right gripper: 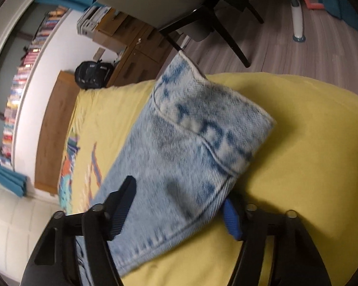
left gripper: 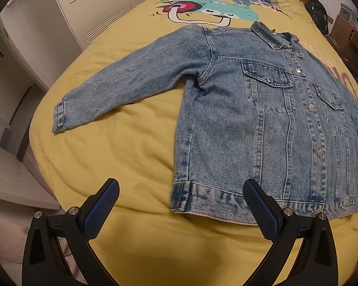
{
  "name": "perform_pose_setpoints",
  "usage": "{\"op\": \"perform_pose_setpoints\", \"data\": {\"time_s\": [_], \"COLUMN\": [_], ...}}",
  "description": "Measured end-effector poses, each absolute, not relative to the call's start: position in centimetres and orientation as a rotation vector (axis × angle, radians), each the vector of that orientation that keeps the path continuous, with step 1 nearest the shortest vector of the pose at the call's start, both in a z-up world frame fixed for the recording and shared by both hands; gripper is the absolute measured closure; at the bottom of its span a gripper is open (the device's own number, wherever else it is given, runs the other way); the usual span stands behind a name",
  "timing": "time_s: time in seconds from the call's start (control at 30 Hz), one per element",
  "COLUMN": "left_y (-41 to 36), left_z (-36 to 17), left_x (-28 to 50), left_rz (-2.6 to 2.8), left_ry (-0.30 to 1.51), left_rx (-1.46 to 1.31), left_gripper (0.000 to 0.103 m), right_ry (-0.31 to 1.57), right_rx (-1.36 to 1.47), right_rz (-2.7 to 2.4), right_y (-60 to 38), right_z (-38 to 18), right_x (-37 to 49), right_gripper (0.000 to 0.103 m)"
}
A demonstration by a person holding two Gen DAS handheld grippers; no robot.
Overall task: Fold large clothes
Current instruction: 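Reach the right tool to the denim sleeve cuff and close on it, then carry the cuff across the jacket body and open the right tool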
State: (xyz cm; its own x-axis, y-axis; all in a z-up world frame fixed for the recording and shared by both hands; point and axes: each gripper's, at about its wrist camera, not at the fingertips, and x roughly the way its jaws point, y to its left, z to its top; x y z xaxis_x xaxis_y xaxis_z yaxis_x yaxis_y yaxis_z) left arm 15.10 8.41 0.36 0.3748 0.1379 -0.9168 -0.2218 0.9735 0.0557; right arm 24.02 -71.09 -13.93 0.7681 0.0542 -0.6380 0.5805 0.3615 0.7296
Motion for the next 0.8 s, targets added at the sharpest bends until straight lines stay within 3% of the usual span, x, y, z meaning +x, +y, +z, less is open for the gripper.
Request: {"op": "perform_pose_setpoints", "data": {"time_s": [0.03, 0.1, 0.2, 0.5, 0.8], "left_y": [8.5, 8.5, 8.7, 10.8, 13.5], "left_z": [0.4, 0.4, 0.5, -0.3, -1.0], "left_x": [15.1, 15.1, 15.2, 15.3, 14.2], "left_rz": [0.225, 0.214, 0.205, 0.203, 0.223], "left_ry": [1.165, 1.167, 1.168, 1.18, 1.151], "left_rx": [-0.088, -0.1, -0.113, -0.216, -0.234], "left_gripper": [0.001, 0.001, 0.001, 0.001, 0.001], "right_ry": [0.636, 0.627, 0.628, 0.625, 0.69], "right_rx": [1.185, 1.214, 1.182, 0.998, 0.861], "right_rz": [-0.372, -0.361, -0.343, -0.219, -0.028], "right_y": [-71.4, -72.0, -71.9, -67.2, -55.4], "right_z": [-14.0, -14.0, -12.8, -5.7, -0.1], "right_x": [24.1, 24.3, 25.1, 29.8, 37.5], "right_gripper": [0.061, 0.077, 0.088, 0.095, 0.096]}}
